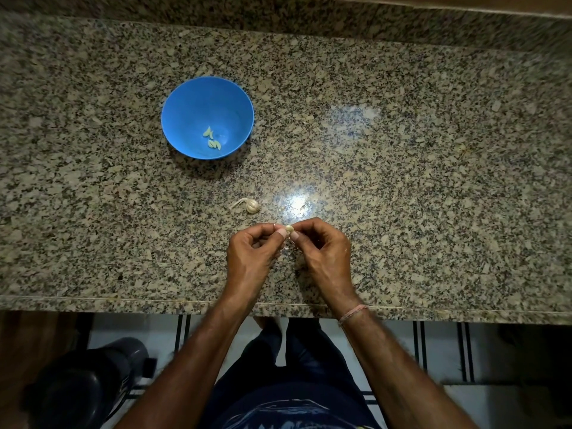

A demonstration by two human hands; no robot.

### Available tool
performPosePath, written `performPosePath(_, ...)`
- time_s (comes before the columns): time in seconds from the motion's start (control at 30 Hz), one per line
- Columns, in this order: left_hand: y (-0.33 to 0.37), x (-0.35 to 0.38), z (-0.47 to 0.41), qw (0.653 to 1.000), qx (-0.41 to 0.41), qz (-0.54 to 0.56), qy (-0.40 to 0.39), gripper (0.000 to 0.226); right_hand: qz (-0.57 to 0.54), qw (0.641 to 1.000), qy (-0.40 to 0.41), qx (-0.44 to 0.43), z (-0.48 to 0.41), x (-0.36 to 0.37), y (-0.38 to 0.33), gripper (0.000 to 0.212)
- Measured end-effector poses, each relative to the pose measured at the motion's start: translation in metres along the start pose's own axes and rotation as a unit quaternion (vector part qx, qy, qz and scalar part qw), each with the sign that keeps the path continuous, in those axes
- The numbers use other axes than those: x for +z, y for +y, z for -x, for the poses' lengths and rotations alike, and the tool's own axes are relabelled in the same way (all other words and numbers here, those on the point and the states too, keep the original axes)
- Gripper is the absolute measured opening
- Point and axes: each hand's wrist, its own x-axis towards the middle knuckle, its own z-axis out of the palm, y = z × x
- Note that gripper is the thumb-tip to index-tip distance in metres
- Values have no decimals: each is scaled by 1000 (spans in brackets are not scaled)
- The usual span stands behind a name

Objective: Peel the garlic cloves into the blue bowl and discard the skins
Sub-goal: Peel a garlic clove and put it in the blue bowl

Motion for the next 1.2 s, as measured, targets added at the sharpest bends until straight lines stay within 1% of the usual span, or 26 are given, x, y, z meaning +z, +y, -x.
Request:
performPosePath(0.37, -2, -1, 0, 999, 27, -38, 14, 6, 32, 999, 8, -24, 0, 4, -2, 5)
performPosePath(0.47, -3, -1, -2, 999, 26, -44, 11, 9, 9, 1000, 5, -10, 1, 6, -4, 5)
performPosePath(0.6, -2, -3, -3, 998, 31, -54, 30, 13, -2, 1000, -12, 5, 1, 6, -5, 10)
performPosePath(0.77, -7, -9, -7, 991, 63, -118, 16, 14, -15, 999, -17, 29, 1, 5, -5, 8)
performPosePath(0.87, -4, -9, -6, 980, 89, -180, 6, 14, 9, 1000, -18, 16, 1, 5, -5, 7)
performPosePath(0.9, -5, -8, -7, 979, 88, -184, 1, 13, 14, 1000, -20, 13, 1, 5, -6, 7)
performPosePath(0.93, -6, -9, -8, 982, 77, -173, -1, 13, 10, 1000, -22, 19, 0, 5, -6, 7)
performPosePath(1.0, -8, -9, -10, 993, 36, -110, -3, 12, -13, 998, -25, 49, -2, 4, -7, 7)
performPosePath(1.07, -6, -9, -9, 998, 14, -66, -1, 12, -19, 996, -26, 84, -3, 5, -7, 13)
performPosePath(1.13, -4, -9, -9, 997, 10, -71, 0, 13, 0, 994, -22, 103, -4, 6, -7, 17)
performPosePath(1.17, -2, -9, -9, 997, -4, -73, -1, 13, 24, 995, -15, 97, -3, 7, -8, 17)
performPosePath(1.2, -2, -8, -10, 998, -39, -56, -5, 14, 62, 995, -7, 72, -2, 7, -8, 16)
